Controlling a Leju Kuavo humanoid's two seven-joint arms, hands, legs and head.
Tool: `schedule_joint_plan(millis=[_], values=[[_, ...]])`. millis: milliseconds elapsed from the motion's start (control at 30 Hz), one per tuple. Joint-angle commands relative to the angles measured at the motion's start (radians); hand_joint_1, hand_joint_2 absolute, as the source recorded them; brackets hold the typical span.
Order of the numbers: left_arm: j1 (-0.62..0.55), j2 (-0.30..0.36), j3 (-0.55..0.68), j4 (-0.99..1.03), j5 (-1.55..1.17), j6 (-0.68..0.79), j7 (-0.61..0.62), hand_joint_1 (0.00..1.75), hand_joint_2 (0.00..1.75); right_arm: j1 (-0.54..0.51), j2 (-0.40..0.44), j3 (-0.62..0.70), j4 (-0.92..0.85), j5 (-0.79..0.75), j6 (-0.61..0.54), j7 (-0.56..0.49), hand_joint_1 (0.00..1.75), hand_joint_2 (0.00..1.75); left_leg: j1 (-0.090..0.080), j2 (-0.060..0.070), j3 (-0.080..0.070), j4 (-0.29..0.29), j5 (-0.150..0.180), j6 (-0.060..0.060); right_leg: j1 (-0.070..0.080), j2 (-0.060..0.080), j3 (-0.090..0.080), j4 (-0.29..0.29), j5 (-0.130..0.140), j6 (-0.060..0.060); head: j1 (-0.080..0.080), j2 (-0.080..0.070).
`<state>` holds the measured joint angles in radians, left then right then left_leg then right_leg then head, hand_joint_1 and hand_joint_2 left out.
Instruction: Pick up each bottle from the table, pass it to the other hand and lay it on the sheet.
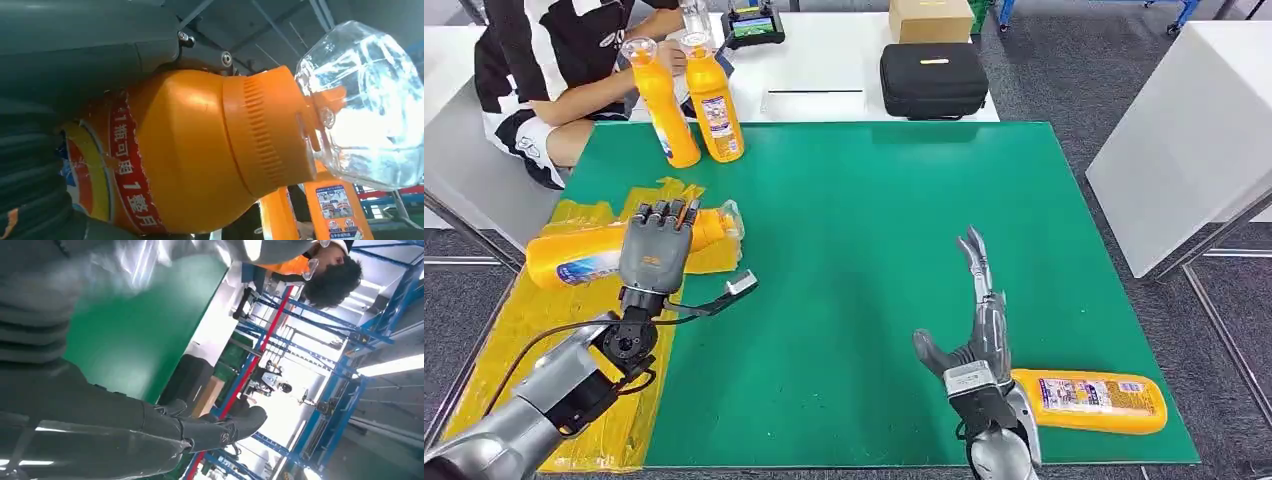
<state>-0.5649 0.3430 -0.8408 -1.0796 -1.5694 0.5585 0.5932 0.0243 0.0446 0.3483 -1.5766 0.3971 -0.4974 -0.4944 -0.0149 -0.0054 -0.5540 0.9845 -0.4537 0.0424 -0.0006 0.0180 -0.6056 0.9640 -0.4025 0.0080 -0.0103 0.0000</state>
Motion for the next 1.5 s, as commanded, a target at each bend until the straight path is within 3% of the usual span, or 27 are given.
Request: schedule_joint_plan(millis=[33,100,267,433,633,900,933,967,1167,1300,1433,1467,1500], values=[[-0.054,-0.050,0.009,0.175,-0.001,-0.108,-0.152,1.75,1.75,-0.010,-0.009,-0.024,-0.004,0.002,-0.010,-0.008,0.00,1.75,0.001,-0.002,0.003,0.000,-0.001,-0.003,0.001,-0.003,0.004,0.000,-0.002,0.000,0.000,0.000],[-0.054,-0.114,0.129,0.286,-0.001,-0.124,-0.315,1.75,1.75,-0.009,-0.013,-0.029,-0.014,0.006,-0.012,-0.009,0.00,1.75,0.001,-0.002,0.003,-0.001,0.000,-0.003,0.000,-0.003,0.004,-0.001,-0.001,0.000,0.000,0.000],[-0.034,-0.218,0.401,0.435,-0.001,-0.135,-0.592,1.75,1.75,0.010,0.013,-0.053,-0.023,0.037,0.011,0.004,0.00,1.75,0.001,-0.002,0.003,0.000,-0.001,-0.003,0.001,-0.004,0.004,-0.001,-0.001,0.001,0.000,0.000],[-0.050,-0.253,0.481,0.488,0.005,-0.213,-0.632,1.75,1.75,-0.015,0.040,-0.073,0.007,0.046,0.023,0.014,0.00,1.75,0.001,0.000,0.003,0.000,-0.001,-0.003,0.001,-0.002,0.004,-0.001,-0.001,0.000,-0.001,0.000],[-0.038,-0.290,0.607,0.482,0.121,-0.287,-0.782,1.75,1.75,-0.025,0.057,-0.089,0.017,0.053,0.040,0.029,0.00,1.75,0.001,-0.001,0.003,0.000,-0.001,-0.003,0.001,-0.003,0.003,-0.001,-0.001,0.001,0.000,0.000],[-0.070,-0.294,0.633,0.550,0.116,-0.304,-0.736,1.75,1.75,-0.037,0.065,-0.093,0.024,0.067,0.055,0.053,0.00,1.75,0.001,-0.001,0.003,0.000,-0.001,-0.003,0.001,-0.003,0.004,-0.001,-0.001,0.000,0.000,0.000],[-0.066,-0.293,0.635,0.547,0.115,-0.288,-0.737,0.63,1.75,-0.036,0.065,-0.092,0.024,0.069,0.055,0.053,0.00,1.75,0.002,-0.001,0.005,0.000,-0.002,-0.004,0.002,-0.003,0.006,-0.001,-0.002,0.000,0.000,0.000],[-0.060,-0.292,0.631,0.546,0.109,-0.270,-0.738,0.00,1.75,-0.036,0.064,-0.092,0.024,0.071,0.056,0.054,0.00,1.75,0.002,-0.001,0.006,0.000,-0.002,-0.004,0.002,-0.004,0.007,0.000,-0.003,0.000,0.000,0.000],[-0.059,-0.295,0.634,0.555,0.113,-0.272,-0.746,0.00,1.75,-0.038,0.062,-0.091,0.024,0.073,0.057,0.056,0.00,1.75,0.001,-0.001,0.003,0.000,-0.001,-0.003,0.001,-0.002,0.004,-0.001,-0.001,0.001,0.000,0.000],[-0.050,-0.309,0.648,0.546,0.102,-0.195,-0.708,0.00,1.75,-0.043,0.058,-0.088,0.039,0.076,0.061,0.058,0.00,1.75,0.001,-0.001,0.005,0.000,-0.002,-0.004,0.001,-0.003,0.006,-0.001,-0.002,0.001,0.000,0.000],[-0.067,-0.273,0.526,0.545,-0.001,-0.123,-0.427,0.00,1.75,-0.058,0.057,-0.078,0.050,0.079,0.054,0.058,0.00,1.75,0.001,0.000,0.004,0.000,-0.002,-0.004,0.001,-0.002,0.005,-0.001,-0.002,0.000,0.000,0.000],[-0.064,-0.270,0.521,0.535,-0.001,-0.104,-0.405,0.00,0.00,-0.058,0.056,-0.076,0.050,0.081,0.052,0.059,0.00,1.75,0.001,0.000,0.002,0.000,-0.001,-0.003,0.001,-0.002,0.003,-0.001,-0.001,0.000,0.000,0.000],[-0.047,-0.272,0.539,0.494,-0.001,-0.057,-0.390,0.00,0.00,-0.056,0.053,-0.075,0.046,0.084,0.048,0.062,0.00,1.75,0.001,0.000,0.004,0.000,-0.002,-0.004,0.001,-0.002,0.004,0.000,-0.002,0.000,0.000,0.000]])
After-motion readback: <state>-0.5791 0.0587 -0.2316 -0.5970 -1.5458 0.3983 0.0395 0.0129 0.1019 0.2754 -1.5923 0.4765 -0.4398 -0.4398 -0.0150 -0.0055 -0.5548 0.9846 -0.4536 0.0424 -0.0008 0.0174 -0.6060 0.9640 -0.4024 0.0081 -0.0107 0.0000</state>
